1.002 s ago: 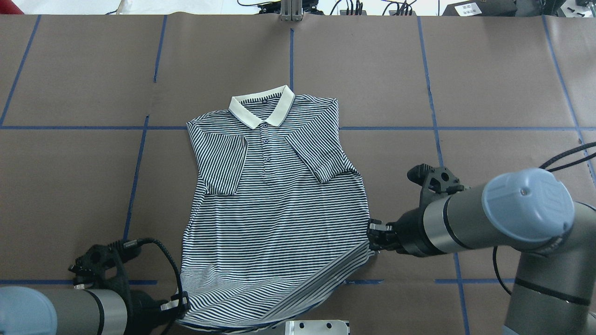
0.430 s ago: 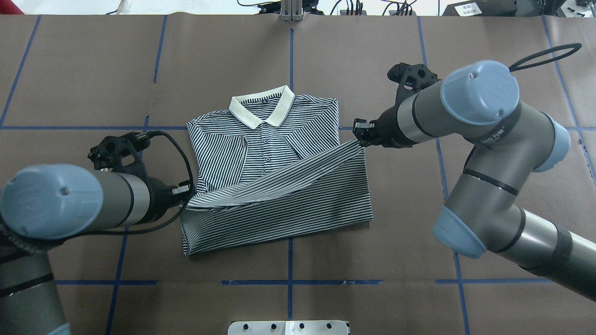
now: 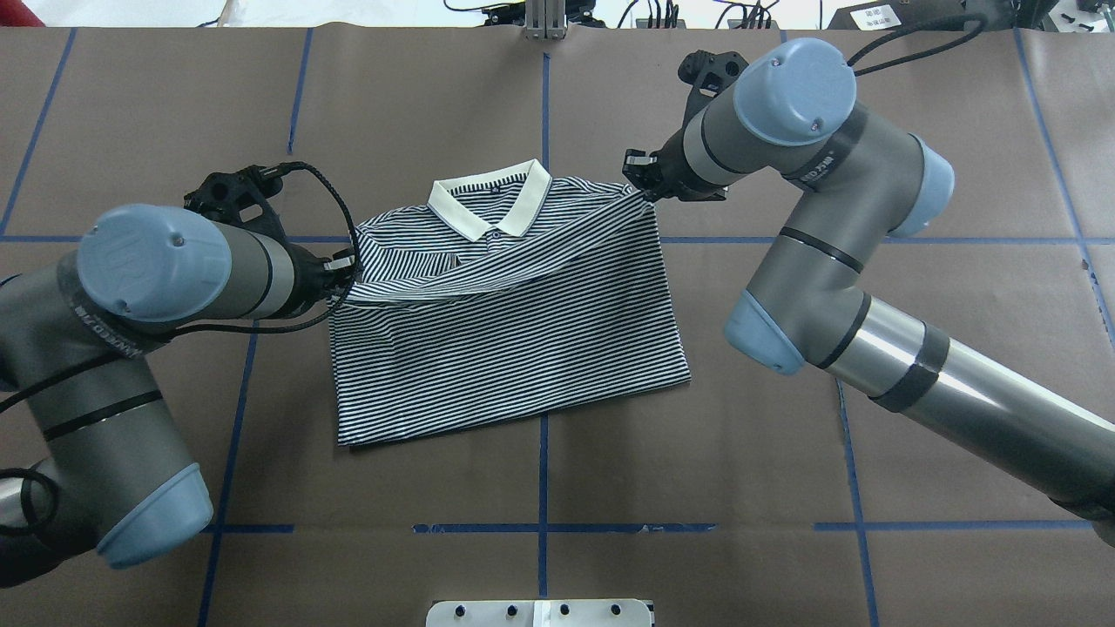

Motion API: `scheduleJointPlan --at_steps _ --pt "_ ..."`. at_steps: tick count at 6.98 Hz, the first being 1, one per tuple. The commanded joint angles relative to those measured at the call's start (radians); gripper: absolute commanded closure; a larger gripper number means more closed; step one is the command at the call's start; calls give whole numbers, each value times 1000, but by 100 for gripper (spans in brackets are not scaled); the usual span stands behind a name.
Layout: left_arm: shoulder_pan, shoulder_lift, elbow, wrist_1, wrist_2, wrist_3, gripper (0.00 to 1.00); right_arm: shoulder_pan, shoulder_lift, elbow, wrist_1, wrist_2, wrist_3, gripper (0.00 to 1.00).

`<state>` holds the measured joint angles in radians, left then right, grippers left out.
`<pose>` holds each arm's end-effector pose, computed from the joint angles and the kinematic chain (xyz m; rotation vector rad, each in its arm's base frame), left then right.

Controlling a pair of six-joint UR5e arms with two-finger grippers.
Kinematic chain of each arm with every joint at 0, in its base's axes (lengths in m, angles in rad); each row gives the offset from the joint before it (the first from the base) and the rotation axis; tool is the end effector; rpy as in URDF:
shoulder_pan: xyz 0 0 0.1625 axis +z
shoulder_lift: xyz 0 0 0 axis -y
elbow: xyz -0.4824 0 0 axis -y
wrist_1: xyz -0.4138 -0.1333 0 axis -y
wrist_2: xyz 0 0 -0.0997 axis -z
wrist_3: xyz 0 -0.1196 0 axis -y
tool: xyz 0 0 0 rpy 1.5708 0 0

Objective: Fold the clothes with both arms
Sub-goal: 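Lift the hem with both grippers and fold it toward the collar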

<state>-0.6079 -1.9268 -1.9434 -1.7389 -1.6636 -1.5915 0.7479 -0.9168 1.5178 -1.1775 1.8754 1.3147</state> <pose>0.4491 -0.4614 0.3356 0.1789 0.8946 -0.5435 -0.5091 -0.6051 0.2900 0.2307 -1.0019 0.2966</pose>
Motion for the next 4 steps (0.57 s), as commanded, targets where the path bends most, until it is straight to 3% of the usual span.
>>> scheduleJointPlan --at_steps 1,3,4 --pt "-52 -37 198 -179 -8 2 100 25 48 -196 188 -7 0 100" --pt "-79 -37 315 -302 -8 5 100 40 65 -235 190 -7 0 100" --pt "-87 -37 325 -307 -8 39 100 51 72 -245 190 -6 1 100"
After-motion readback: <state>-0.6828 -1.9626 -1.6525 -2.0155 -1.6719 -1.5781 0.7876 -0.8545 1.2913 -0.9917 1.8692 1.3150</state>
